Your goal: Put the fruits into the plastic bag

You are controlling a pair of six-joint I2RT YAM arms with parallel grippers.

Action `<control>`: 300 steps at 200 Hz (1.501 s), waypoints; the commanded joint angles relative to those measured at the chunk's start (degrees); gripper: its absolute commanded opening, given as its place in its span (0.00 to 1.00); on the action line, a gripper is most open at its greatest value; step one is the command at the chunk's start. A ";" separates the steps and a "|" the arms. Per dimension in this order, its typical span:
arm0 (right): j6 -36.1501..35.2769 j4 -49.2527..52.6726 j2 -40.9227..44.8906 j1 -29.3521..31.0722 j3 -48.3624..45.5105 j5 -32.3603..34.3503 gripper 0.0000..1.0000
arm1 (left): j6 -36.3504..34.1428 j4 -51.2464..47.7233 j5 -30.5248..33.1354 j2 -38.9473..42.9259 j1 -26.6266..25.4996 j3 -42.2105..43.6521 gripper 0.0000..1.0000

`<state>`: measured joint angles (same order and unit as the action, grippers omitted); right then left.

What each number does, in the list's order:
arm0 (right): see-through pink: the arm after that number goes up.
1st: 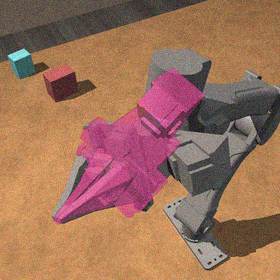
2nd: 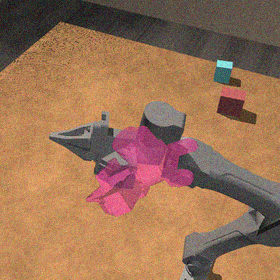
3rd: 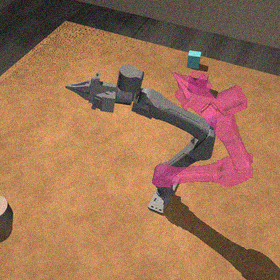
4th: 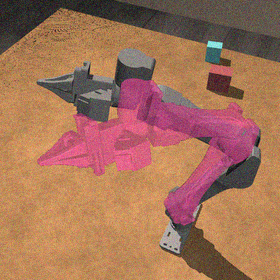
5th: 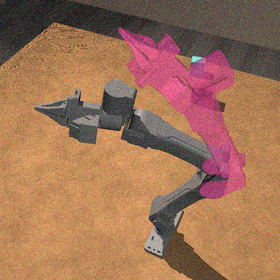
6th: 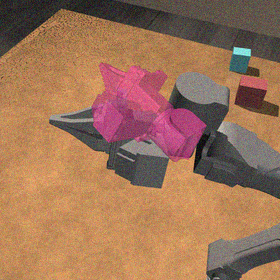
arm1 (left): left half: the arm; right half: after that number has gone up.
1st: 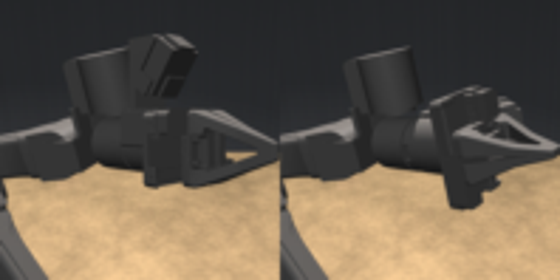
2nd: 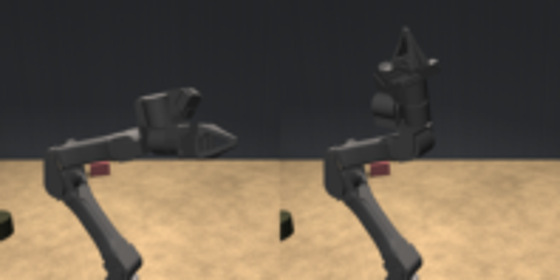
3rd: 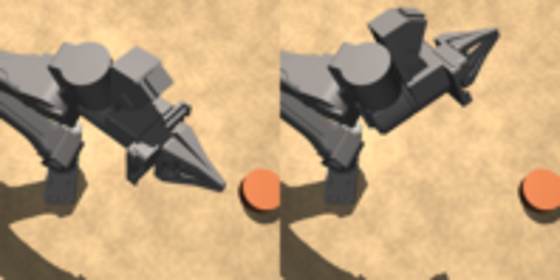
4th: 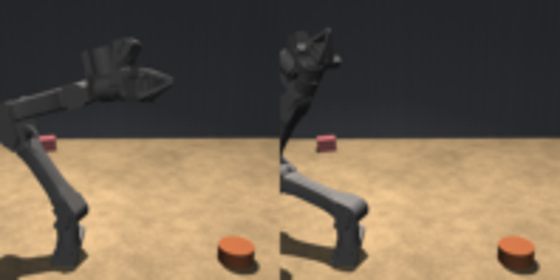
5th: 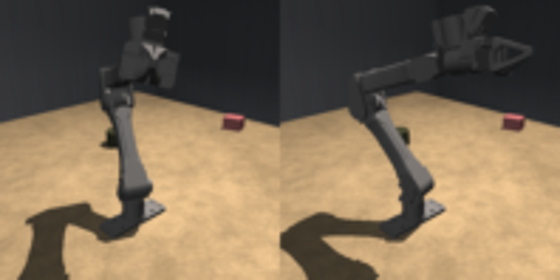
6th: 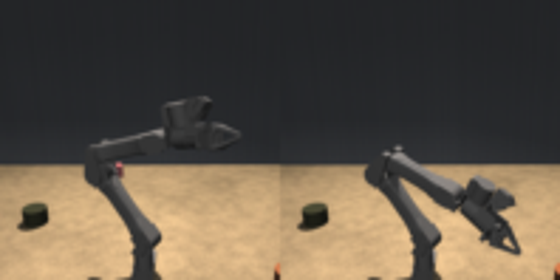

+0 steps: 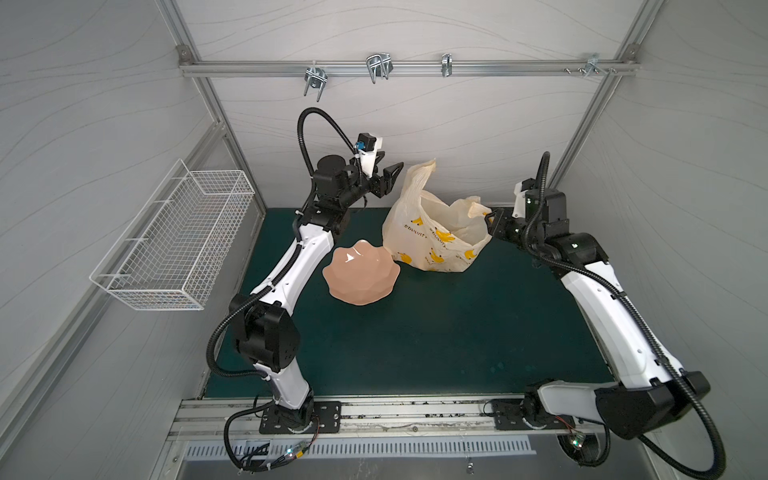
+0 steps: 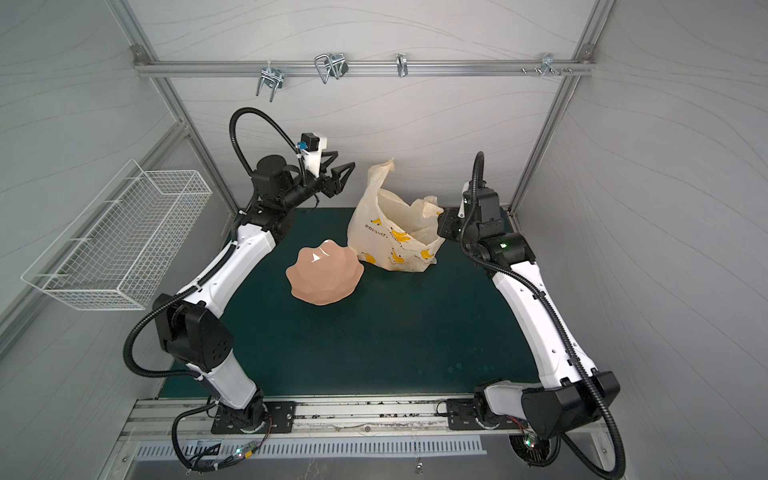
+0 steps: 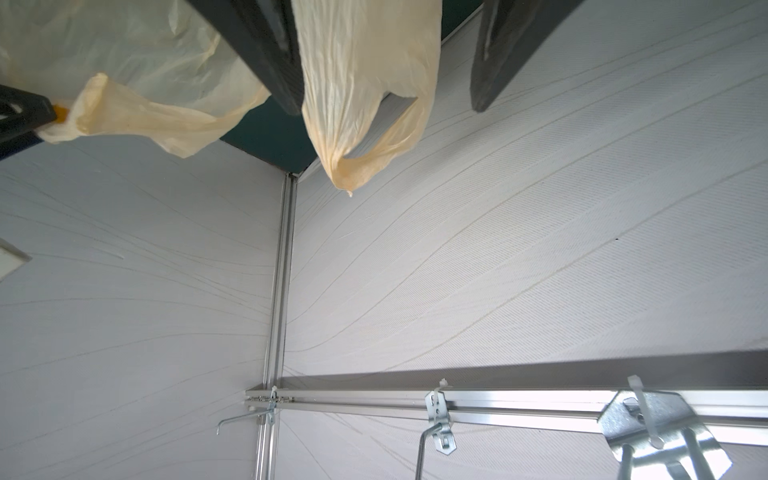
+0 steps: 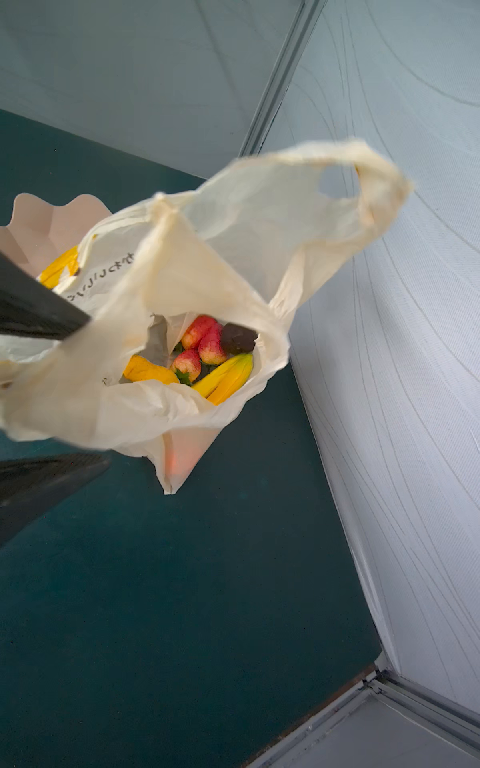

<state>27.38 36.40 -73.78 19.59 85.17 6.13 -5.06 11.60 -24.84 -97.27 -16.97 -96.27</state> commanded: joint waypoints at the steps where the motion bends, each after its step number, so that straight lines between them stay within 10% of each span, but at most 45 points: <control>1: -0.37 -0.29 1.75 -0.38 0.53 0.37 0.59 | 0.42 3.98 0.83 2.97 0.10 0.50 0.71; 121: -3.84 -1.61 4.25 -1.75 -0.22 -3.15 0.99 | -1.95 0.73 5.25 13.36 0.10 9.56 0.86; 262: -11.54 1.39 6.36 -7.97 -2.88 -9.49 0.99 | 2.68 -15.31 9.73 28.21 0.10 25.25 0.93; 300: -14.02 -0.35 10.91 -14.22 -11.27 -5.67 0.99 | 6.07 -14.96 21.23 39.06 2.52 39.93 0.97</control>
<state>16.27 35.97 -66.50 9.50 78.26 -2.24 -2.48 -3.55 -12.34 -63.83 -16.78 -62.24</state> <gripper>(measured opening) 0.989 0.962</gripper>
